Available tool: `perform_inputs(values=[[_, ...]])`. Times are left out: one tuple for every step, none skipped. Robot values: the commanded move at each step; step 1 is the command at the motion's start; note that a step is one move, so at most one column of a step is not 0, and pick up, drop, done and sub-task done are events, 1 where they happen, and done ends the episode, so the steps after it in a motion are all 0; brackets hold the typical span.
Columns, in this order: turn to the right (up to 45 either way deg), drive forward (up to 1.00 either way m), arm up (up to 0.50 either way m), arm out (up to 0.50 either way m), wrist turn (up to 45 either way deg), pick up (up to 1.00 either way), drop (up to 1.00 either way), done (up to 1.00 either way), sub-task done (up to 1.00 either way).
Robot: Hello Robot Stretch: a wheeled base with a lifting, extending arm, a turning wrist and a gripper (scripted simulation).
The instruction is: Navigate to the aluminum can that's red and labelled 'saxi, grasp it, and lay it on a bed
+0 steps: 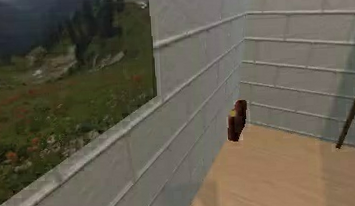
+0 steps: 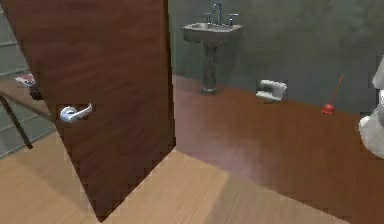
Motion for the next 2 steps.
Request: perform_inputs(values=[[45.0, 0.00, 0.00, 0.00, 0.0, 0.00, 0.00, 0.00, 0.00], [45.0, 0.00, 0.00, 0.00, 0.0, 0.00, 0.00, 0.00, 0.00]])
